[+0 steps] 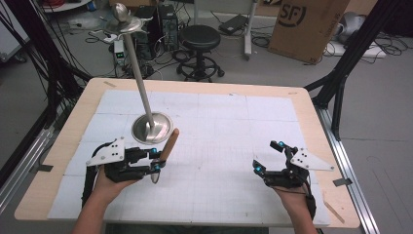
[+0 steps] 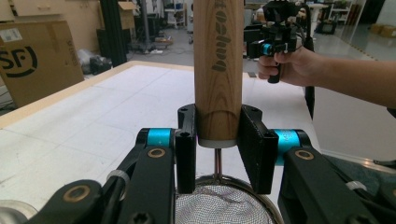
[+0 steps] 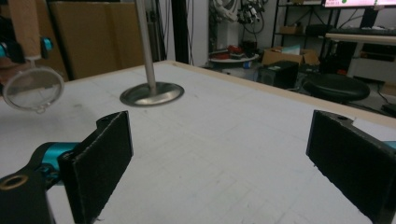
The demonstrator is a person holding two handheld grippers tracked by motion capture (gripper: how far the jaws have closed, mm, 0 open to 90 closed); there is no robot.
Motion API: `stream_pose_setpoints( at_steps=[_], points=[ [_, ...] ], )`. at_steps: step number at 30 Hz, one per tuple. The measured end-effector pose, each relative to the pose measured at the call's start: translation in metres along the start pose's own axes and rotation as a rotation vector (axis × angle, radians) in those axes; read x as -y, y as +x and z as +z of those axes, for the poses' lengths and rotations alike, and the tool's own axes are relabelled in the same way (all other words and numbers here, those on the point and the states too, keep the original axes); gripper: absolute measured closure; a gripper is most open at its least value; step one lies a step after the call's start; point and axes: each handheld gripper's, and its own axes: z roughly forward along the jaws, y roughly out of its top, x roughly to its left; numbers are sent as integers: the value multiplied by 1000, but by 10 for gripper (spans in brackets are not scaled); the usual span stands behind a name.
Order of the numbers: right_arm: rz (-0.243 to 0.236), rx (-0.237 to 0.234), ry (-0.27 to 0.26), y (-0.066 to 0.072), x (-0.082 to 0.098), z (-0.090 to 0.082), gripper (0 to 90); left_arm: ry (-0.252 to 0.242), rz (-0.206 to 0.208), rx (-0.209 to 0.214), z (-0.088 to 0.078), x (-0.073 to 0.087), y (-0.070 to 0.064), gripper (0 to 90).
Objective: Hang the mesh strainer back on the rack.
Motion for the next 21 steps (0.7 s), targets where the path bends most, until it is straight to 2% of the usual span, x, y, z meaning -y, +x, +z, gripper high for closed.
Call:
stream_pose_setpoints(
  at_steps=[3,6,12,17,21],
  points=[
    [17,-36,-30,-1,-10,1,57,-10,-1,4,2,-2,1,691],
    [6,-62,-46,1,-20,6,57,-5,5,13,7,-6,0,691],
    [-23,-104,-52,5,-38,16,58,3,18,30,18,-18,-3,690],
    [-32,-121,-49,7,-46,20,57,18,22,53,26,-27,-2,691],
    [-30,-141,-48,11,-53,22,57,20,8,61,31,-31,-1,690]
  ],
)
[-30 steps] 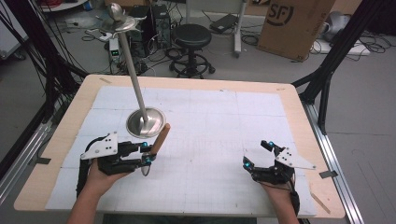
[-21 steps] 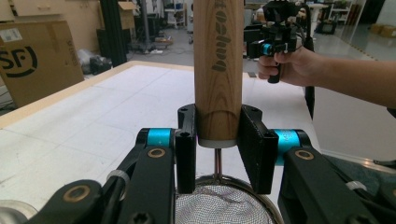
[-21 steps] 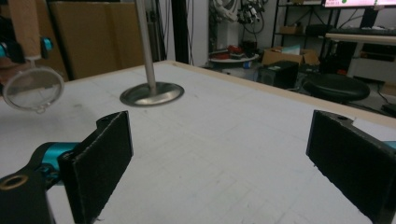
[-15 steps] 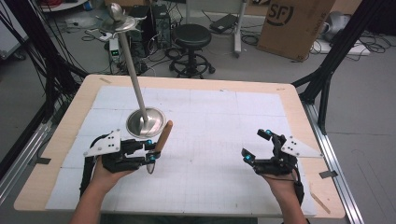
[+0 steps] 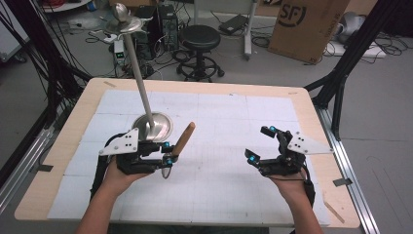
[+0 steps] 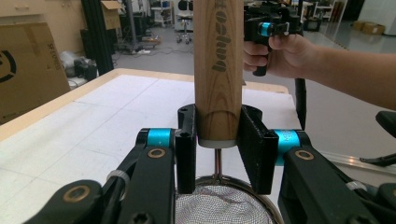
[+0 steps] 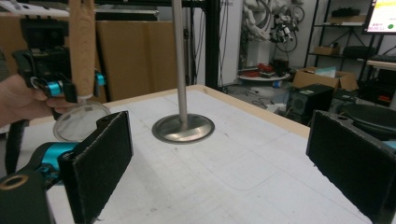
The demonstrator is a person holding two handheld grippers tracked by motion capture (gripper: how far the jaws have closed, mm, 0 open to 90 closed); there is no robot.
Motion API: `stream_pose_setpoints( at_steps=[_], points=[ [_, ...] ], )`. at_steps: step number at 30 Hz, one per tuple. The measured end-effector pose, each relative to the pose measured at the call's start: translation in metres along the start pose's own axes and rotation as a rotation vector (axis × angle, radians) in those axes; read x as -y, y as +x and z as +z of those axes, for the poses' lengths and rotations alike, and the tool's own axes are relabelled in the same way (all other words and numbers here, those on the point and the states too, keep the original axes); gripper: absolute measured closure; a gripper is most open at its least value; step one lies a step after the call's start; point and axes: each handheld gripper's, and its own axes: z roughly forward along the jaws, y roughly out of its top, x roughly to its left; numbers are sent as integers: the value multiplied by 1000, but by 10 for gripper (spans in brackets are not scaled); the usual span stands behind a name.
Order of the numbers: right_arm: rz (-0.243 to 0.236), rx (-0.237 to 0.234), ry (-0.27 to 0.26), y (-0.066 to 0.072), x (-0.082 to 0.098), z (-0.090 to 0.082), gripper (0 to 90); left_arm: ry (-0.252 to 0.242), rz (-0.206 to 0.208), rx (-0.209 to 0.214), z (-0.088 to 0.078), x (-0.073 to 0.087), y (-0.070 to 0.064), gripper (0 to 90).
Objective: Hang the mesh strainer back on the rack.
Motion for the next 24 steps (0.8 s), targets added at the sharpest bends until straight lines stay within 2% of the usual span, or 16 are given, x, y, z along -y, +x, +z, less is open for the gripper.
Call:
stream_pose_setpoints(
  at_steps=[7,15,18,19,20,24],
  points=[
    [4,-48,-8,7,-11,10,57,14,-11,21,6,-4,2,690],
    [-10,-114,-6,21,-17,32,58,22,-9,30,12,-7,2,690],
    [-8,-145,-12,23,-22,38,92,18,-9,43,16,-9,2,690],
    [-13,-161,-15,23,-24,39,141,19,-6,47,18,-10,2,690],
    [-25,-177,-22,23,-26,40,154,23,-3,51,19,-11,2,690],
    [-42,-199,-15,27,-32,44,154,23,1,57,23,-13,1,690]
  ],
)
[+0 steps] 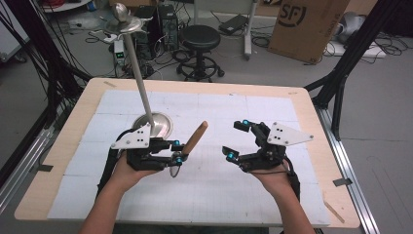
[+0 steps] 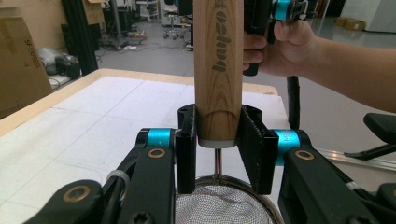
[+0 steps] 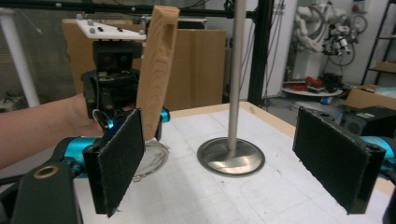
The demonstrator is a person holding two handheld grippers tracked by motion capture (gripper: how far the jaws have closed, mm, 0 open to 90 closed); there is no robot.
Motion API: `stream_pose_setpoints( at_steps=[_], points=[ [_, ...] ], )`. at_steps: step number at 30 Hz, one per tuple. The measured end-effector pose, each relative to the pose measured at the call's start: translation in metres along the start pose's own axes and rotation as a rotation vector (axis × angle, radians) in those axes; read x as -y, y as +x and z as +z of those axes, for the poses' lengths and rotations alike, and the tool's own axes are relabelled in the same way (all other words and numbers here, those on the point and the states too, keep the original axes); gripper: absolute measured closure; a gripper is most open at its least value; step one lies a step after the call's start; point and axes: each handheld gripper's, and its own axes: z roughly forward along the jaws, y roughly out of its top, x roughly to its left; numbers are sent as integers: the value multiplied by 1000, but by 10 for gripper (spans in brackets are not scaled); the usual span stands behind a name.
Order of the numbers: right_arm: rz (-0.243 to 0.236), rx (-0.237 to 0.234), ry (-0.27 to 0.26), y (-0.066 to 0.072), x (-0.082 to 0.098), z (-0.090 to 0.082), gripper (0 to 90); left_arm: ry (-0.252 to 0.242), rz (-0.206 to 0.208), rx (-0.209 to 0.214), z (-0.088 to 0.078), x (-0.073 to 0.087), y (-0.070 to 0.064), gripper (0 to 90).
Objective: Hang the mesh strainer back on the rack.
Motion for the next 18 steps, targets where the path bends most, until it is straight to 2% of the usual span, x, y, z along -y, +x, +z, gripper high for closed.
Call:
stream_pose_setpoints(
  at_steps=[11,18],
  points=[
    [5,-68,-1,2,-6,8,164,0,10,15,11,-3,-1,691],
    [-27,-138,26,7,-8,18,310,-6,13,28,17,-5,-3,690]
  ],
)
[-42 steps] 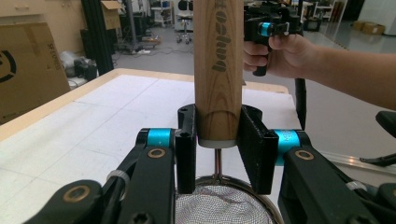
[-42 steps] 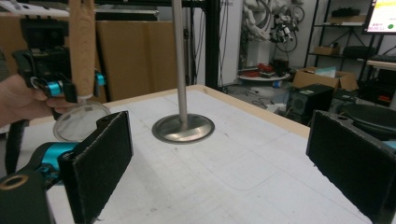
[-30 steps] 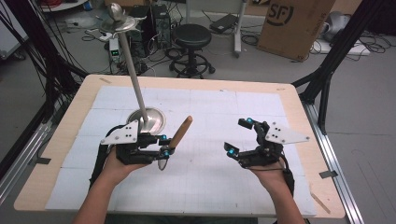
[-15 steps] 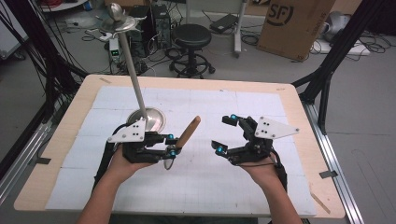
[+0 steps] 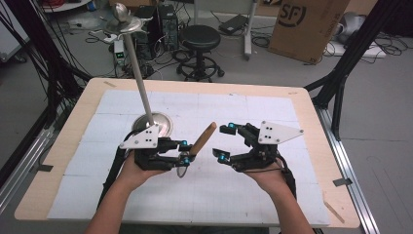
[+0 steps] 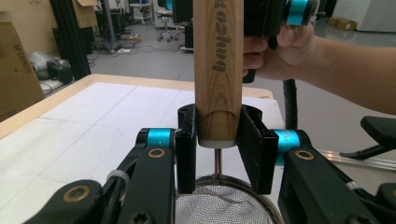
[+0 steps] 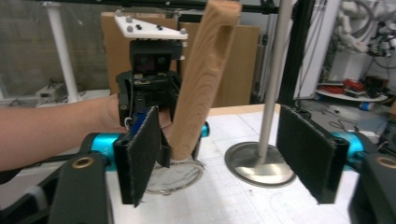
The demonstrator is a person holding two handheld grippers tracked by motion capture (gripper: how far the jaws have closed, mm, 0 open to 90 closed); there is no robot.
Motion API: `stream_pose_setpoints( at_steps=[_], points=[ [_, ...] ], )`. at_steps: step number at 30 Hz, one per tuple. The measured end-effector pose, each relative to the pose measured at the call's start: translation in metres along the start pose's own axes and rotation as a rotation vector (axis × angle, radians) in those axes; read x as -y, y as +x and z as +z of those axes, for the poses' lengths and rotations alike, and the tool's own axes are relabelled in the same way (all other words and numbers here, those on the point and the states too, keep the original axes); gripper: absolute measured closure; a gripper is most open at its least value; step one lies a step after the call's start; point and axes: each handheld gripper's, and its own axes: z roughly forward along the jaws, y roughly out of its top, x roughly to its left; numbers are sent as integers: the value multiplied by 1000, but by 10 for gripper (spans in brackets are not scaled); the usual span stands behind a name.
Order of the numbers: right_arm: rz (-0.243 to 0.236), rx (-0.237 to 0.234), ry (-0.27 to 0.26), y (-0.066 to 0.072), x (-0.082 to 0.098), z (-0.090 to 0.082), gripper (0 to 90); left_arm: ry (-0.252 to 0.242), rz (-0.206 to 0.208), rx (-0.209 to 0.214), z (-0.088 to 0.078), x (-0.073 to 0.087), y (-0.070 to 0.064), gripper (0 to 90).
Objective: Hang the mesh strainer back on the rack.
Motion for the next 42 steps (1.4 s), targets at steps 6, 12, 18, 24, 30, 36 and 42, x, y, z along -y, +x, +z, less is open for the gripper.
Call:
stream_pose_setpoints(
  at_steps=[6,12,18,24,30,36,42],
  points=[
    [-7,-36,12,2,-3,11,401,-1,7,16,4,-2,-2,691],
    [5,-79,21,4,-4,18,499,-2,9,30,7,-2,-3,690],
    [4,-106,24,6,-4,24,542,-27,5,45,7,-2,-4,690],
    [-4,-119,23,7,-5,27,638,-32,10,52,8,-2,-4,691],
    [-2,-129,15,8,-6,32,656,-34,9,55,10,-2,-4,690],
    [-4,-144,19,9,-6,37,665,-25,9,54,12,-3,-5,691],
    [4,-135,32,9,-6,37,672,-13,9,39,12,-2,-4,686]
  ],
)
